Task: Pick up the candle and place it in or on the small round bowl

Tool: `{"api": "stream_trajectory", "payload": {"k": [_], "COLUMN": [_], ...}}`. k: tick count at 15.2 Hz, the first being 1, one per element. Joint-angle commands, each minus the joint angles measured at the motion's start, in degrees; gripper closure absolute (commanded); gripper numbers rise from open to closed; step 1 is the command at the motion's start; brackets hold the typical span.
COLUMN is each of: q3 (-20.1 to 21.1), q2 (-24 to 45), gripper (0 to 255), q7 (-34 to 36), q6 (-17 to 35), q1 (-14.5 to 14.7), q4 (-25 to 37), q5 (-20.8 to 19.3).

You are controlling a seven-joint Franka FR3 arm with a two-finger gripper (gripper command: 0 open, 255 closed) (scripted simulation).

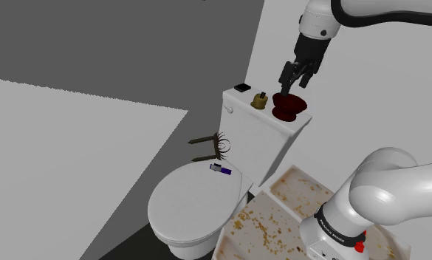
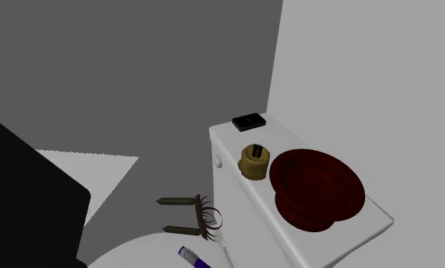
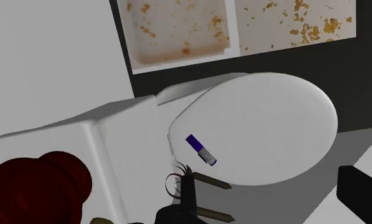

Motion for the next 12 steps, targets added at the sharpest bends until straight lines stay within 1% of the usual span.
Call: {"api": "stream_trajectory", "payload": {"k": [1,6,12], "q3": [0.0,-4.9,-10.4], "q2": [0.0,6.8,17.0], "gripper": [0,0,0], "q7": [0.0,-4.1,-9.1], "q6": [0.0,7.4,15.5], "q1": [0.0,-1.7,-3.1], "q4": [0.0,0.1,2.8], "q5": [0.0,-2.3,-3.5]}}
